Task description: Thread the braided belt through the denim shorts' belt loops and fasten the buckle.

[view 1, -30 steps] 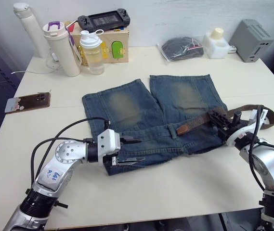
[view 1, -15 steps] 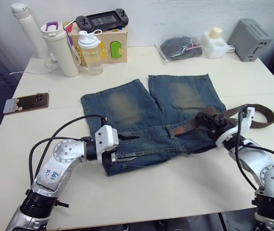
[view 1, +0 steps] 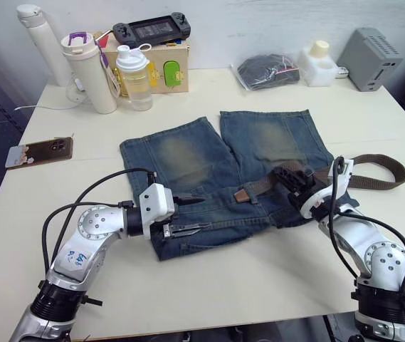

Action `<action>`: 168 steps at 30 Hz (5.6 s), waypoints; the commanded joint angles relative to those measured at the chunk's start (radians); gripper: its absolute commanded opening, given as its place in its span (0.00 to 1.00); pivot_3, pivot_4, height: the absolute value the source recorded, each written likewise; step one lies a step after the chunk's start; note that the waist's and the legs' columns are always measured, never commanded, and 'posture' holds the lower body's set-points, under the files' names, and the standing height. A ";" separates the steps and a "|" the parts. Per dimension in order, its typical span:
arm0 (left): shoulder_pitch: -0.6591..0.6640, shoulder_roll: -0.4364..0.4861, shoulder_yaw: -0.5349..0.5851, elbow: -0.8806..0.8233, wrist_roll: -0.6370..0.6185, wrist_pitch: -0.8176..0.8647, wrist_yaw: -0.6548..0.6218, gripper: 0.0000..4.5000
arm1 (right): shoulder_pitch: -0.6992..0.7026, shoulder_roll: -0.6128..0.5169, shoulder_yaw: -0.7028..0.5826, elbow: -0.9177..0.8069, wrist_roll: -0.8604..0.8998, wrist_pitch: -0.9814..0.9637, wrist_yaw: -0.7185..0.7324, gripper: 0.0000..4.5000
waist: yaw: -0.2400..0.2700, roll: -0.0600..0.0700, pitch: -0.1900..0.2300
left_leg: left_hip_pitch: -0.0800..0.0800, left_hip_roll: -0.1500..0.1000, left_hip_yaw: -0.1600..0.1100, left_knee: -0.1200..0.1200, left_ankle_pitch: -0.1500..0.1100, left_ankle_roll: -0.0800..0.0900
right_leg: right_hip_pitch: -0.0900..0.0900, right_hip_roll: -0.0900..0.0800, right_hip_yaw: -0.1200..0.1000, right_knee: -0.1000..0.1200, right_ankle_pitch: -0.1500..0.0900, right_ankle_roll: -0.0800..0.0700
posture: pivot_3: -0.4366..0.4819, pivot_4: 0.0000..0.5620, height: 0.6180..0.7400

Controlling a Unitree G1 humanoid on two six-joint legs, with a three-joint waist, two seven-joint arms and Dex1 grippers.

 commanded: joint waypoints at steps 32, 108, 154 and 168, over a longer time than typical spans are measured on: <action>-0.328 -0.125 -0.210 0.539 0.581 -0.833 0.155 0.01 | 0.060 0.035 0.089 -0.071 0.043 0.064 -0.108 0.00 | 0.003 0.000 0.000 | 0.000 0.000 0.002 -0.001 0.000 0.000 | -0.001 -0.001 -0.004 0.000 0.000 0.000 | 0.48 0.27 0.56; -0.065 0.036 -0.038 0.269 0.595 -1.016 0.303 0.00 | -0.031 -0.243 -0.142 -0.156 -0.018 0.651 0.553 0.99 | 0.011 -0.001 0.000 | 0.003 0.008 -0.009 -0.002 -0.003 -0.006 | 0.014 -0.002 -0.009 -0.018 0.003 -0.003 | 0.48 0.27 0.56; 0.277 0.098 0.079 -0.097 0.103 -0.316 0.148 0.58 | 0.000 -0.041 0.064 -0.042 0.087 0.003 -0.027 0.00 | -0.003 0.001 -0.001 | 0.001 0.005 0.007 -0.004 0.000 -0.001 | -0.003 -0.001 -0.006 -0.001 0.002 -0.004 | 0.48 0.27 0.56; 0.266 0.086 0.114 -0.123 0.076 -0.232 0.127 0.58 | 0.053 0.020 0.248 -0.163 -0.241 0.039 0.137 0.00 | -0.001 0.001 -0.001 | 0.001 0.005 0.008 -0.004 -0.001 -0.002 | -0.003 -0.001 -0.006 -0.001 0.002 -0.005 | 0.48 0.27 0.56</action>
